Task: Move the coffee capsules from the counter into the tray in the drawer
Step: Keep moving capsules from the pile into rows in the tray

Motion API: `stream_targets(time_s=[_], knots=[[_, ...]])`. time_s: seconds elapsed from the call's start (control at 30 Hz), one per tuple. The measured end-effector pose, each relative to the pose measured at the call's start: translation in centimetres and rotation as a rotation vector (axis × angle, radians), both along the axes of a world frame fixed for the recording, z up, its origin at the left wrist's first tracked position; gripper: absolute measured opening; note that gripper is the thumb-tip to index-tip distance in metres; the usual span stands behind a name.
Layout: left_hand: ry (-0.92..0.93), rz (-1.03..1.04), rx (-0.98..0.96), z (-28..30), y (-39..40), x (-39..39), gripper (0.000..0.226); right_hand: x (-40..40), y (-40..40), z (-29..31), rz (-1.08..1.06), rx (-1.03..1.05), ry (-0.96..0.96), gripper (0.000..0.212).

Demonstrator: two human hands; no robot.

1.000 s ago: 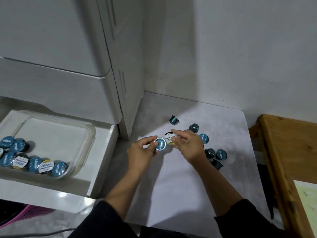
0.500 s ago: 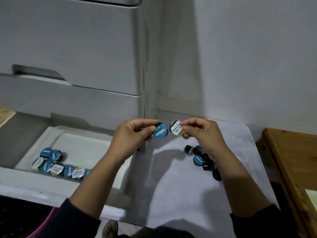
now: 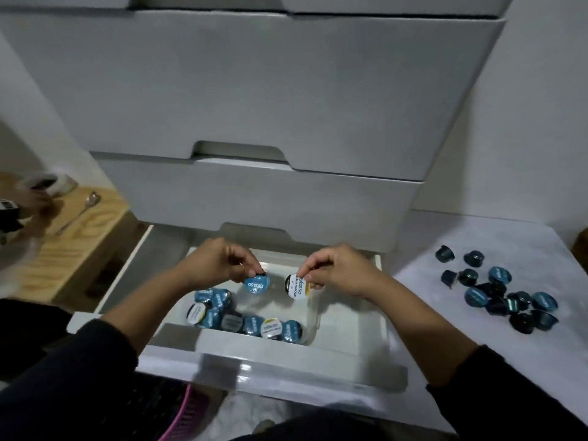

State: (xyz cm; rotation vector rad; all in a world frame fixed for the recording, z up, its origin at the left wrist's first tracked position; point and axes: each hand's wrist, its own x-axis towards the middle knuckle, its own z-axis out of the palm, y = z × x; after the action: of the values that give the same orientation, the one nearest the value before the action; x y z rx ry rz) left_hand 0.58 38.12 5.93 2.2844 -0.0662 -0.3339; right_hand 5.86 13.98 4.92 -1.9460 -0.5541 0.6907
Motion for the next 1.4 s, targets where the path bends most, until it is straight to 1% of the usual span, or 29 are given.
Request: stream_targets(time_s=[0.13,0.2,0.27,0.37,0.53,0.77,0.9,1.1,1.33,1.4], knots=[[0.068,-0.082,0.06,-2.7,3.8,1.2,0.025,0.1,5.1,-2.6,-0.025,-0.148,0.033,0.013],[0.079,-0.089,0.059,-4.3,4.9,1.9,0.017,0.2,6.7,-3.9,-0.072,-0.192,0.057,0.019],[0.089,-0.11,0.068,-5.6,5.5,2.5,0.012,0.1,7.7,-5.0,-0.119,-0.201,0.09,0.021],[0.113,-0.157,0.082,-7.1,6.0,3.2,0.013,0.0,8.7,-6.0,-0.159,-0.21,0.128,0.013],[0.146,-0.22,0.093,-8.6,6.4,3.8,0.014,0.3,9.5,-7.2,-0.19,-0.25,0.147,0.012],[0.176,-0.306,0.102,-9.2,6.6,4.4,0.015,0.7,9.6,-8.3,-0.16,-0.249,0.169,0.01],[0.186,-0.327,0.099,-9.4,6.7,4.4,0.016,0.5,9.6,-8.3,-0.14,-0.26,0.17,0.007],[0.177,-0.374,0.133,-9.2,6.5,4.2,0.014,0.3,9.7,-8.1,-0.134,-0.279,0.185,0.008],[0.172,-0.36,0.134,-8.8,6.6,3.7,0.015,0.1,9.9,-8.1,-0.14,-0.265,0.201,0.016],[0.155,-0.333,0.135,-8.4,6.7,3.4,0.014,-0.2,10.0,-7.9,-0.132,-0.29,0.169,0.017]])
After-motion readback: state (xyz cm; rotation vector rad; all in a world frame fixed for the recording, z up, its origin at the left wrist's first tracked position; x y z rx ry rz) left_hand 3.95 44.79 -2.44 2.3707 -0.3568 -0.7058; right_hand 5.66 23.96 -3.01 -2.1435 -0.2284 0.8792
